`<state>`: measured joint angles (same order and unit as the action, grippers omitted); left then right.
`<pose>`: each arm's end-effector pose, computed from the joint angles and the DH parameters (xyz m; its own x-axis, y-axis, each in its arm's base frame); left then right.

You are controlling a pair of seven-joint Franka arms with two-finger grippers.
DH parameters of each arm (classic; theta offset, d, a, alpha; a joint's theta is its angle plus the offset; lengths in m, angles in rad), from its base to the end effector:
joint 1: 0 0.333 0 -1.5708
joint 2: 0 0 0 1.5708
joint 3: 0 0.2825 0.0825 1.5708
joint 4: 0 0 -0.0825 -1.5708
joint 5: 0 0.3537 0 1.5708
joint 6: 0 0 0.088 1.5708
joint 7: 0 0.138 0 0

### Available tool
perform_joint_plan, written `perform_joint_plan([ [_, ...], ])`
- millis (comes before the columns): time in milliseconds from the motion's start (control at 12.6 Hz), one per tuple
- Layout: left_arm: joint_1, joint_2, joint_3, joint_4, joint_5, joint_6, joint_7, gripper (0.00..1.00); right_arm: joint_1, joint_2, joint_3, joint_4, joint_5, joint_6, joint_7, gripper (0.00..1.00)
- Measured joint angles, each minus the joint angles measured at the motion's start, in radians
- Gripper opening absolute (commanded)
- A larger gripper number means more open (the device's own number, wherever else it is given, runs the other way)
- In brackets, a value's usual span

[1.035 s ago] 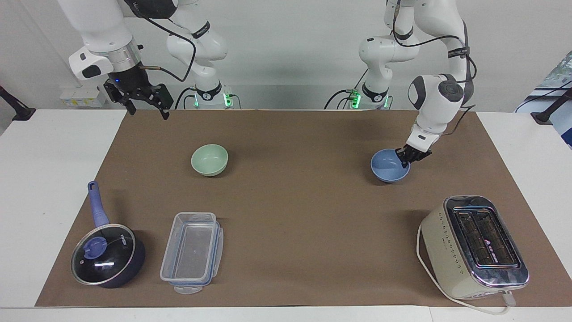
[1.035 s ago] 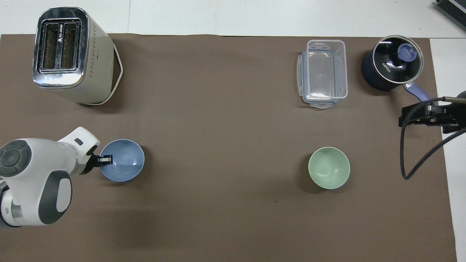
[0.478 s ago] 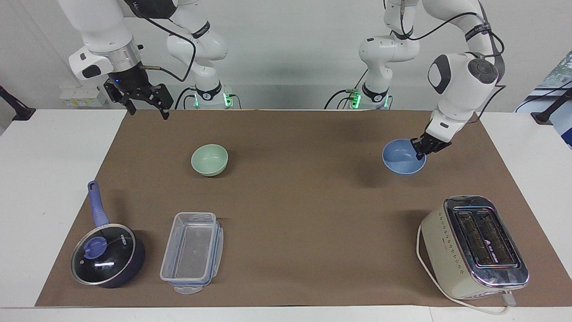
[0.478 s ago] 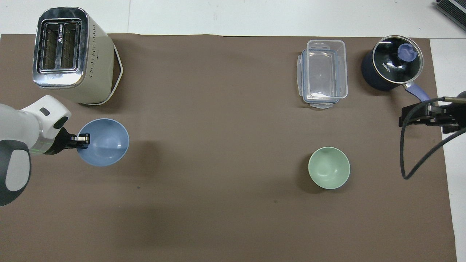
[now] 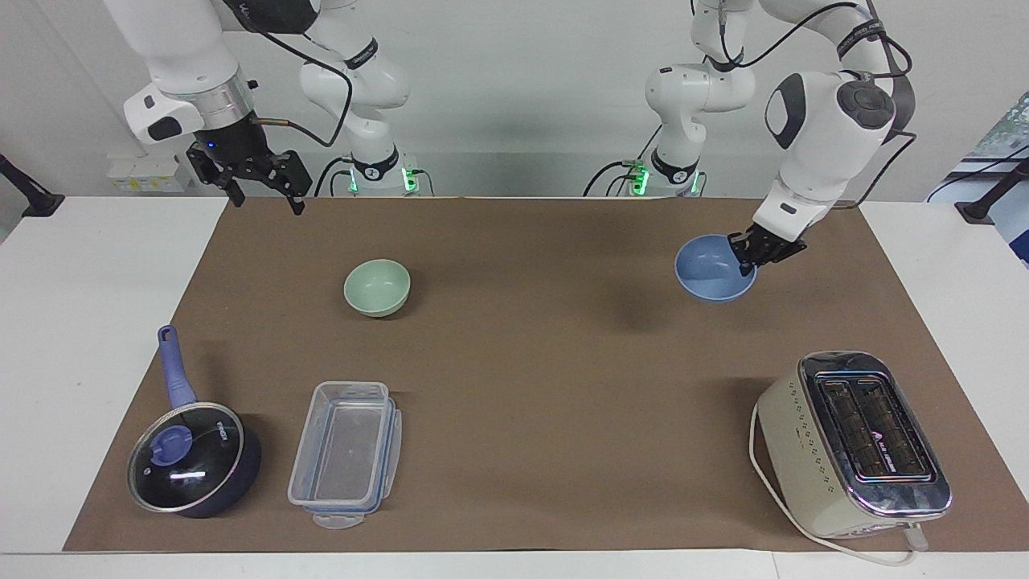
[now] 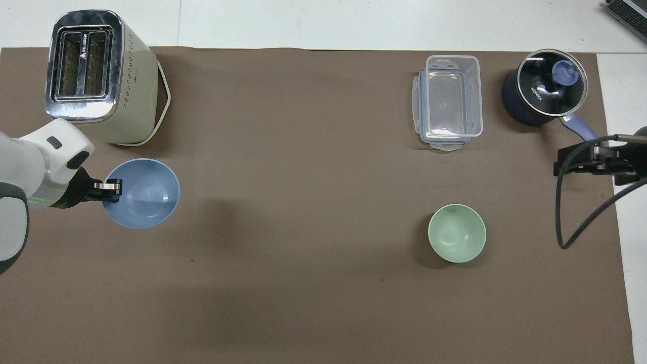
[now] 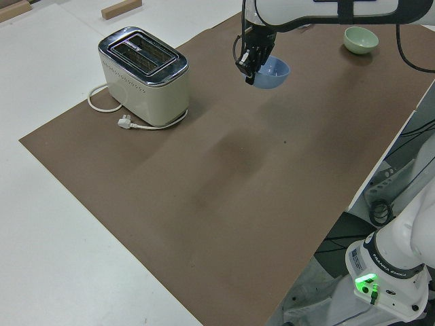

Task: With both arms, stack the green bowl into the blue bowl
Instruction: 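Slide the blue bowl with the left gripper toward the table center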

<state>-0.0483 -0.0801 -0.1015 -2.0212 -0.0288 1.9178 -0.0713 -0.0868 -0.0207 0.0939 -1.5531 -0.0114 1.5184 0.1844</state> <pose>0.4979 -0.0787 0.4299 0.9974 -0.0681 -0.0250 -0.0677 -0.9976 0.0170 0.5130 0.0025 0.5739 0.9841 -0.1770 -0.0114 -0.1768 -0.9841 0.0157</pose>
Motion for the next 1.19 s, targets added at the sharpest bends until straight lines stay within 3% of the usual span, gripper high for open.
perform_joint_plan([
  [558,-0.182,0.012,-0.004,-0.030,-0.035,0.027,-0.117,0.00,0.000,0.000,0.000,0.000,0.000,0.000,0.000,1.00],
  [956,-0.397,0.056,-0.008,-0.180,-0.036,0.276,-0.309,0.00,0.000,0.000,0.000,0.000,0.000,0.000,0.000,1.00],
  [1195,-0.481,0.106,-0.008,-0.212,-0.036,0.387,-0.389,0.00,0.000,0.000,0.000,-0.003,0.000,0.000,0.000,1.00],
])
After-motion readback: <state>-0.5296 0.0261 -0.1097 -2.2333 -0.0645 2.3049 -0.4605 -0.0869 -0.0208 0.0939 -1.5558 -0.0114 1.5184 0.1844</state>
